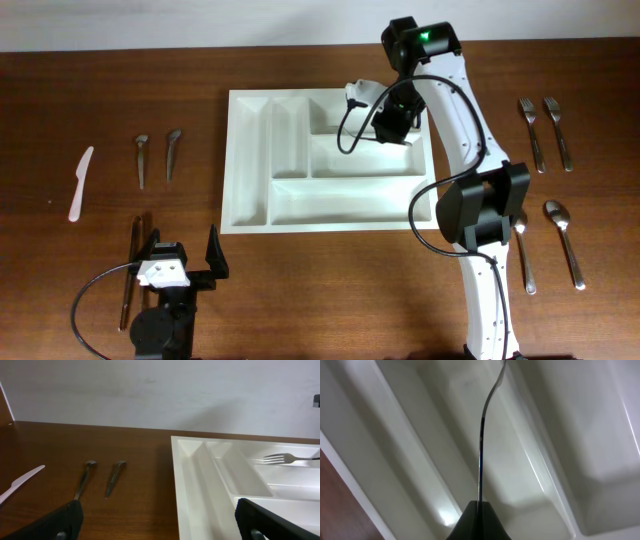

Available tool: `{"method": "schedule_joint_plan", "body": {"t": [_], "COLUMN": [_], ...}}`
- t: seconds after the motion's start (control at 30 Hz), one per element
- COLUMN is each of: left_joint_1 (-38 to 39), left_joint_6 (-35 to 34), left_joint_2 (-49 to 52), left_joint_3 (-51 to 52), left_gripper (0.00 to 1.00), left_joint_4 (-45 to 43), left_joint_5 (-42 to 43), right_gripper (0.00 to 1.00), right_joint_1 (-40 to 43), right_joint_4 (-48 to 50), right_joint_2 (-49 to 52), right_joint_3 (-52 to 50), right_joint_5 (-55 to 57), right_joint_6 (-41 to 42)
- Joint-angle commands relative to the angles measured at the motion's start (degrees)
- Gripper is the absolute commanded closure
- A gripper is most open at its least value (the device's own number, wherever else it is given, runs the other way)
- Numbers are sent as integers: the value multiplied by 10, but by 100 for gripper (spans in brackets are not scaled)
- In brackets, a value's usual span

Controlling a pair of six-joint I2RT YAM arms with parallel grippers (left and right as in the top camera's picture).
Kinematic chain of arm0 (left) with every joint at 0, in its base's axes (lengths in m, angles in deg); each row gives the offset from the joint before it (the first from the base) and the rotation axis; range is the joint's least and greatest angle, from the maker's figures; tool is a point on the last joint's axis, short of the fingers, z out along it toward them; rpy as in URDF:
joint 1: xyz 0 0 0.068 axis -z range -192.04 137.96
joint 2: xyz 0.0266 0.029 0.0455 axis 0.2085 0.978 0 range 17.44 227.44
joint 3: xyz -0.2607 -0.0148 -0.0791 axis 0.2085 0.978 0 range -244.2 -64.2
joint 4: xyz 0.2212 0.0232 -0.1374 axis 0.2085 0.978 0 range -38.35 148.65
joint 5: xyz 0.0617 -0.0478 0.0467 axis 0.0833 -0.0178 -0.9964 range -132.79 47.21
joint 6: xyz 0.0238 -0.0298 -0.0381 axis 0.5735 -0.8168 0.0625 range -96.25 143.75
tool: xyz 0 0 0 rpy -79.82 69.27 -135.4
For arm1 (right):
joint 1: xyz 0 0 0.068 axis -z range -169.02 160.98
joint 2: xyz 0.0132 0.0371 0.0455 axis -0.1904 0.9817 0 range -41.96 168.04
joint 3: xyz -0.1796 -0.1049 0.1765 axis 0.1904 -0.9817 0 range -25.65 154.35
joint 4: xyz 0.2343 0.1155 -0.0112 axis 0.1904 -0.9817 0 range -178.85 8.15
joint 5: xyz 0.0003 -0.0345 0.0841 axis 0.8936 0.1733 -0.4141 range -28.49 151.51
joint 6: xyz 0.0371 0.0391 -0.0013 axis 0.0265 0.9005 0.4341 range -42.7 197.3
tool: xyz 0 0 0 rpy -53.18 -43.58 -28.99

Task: Pack container
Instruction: 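Lower the fork into the long middle compartment and open the right gripper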

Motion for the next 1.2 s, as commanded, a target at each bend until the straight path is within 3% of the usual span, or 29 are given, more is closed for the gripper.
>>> {"method": "schedule_joint_plan", "body": {"t": [0.0, 0.63, 1.17], "left_joint_1": [-2, -2, -2], "left_joint_6": [5, 5, 5], "left_joint_2": [-4, -4, -4], "left_joint_3": [3, 3, 3], "left_gripper": [1, 1, 1], "left_joint_4": [0, 0, 0], "left_joint_5": [4, 4, 4], "right_gripper": [96, 96, 96], "right_joint_1": [-8, -8, 10], "right_joint_4": [0, -36, 14], "right_joint_2": [-4, -4, -3], "right_joint_3": [-8, -15, -88], "right_joint_5": [-31, -56, -41], "right_joint_6": [-22, -82, -84]}}
